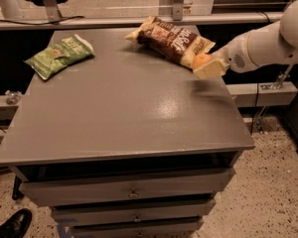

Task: Move orange near brown chip bag

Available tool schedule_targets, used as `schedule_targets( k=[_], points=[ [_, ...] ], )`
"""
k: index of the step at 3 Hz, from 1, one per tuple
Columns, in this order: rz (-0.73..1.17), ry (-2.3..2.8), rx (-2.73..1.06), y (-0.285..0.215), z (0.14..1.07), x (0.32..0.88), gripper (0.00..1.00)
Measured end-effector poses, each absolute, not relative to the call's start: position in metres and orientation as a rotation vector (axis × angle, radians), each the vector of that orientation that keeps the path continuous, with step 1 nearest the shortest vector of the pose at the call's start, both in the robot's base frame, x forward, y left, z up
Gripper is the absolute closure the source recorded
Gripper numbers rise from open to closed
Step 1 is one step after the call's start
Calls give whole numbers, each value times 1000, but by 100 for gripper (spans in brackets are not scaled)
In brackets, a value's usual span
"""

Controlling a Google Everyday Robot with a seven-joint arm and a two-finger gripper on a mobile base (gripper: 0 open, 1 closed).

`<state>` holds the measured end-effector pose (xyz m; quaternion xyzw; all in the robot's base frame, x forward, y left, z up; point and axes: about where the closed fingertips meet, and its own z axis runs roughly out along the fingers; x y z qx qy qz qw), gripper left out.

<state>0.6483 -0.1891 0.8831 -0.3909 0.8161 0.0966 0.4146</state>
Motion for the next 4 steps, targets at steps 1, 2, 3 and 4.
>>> schedule_targets(
  k=[1, 2, 3, 4],
  points=[
    [261, 2041, -962, -179, 872, 679, 100],
    [289, 2015, -969, -160, 872, 693, 100],
    [301, 1983, -983, -138, 882, 703, 100],
    [319, 1973, -992, -118, 883, 708, 100]
  ],
)
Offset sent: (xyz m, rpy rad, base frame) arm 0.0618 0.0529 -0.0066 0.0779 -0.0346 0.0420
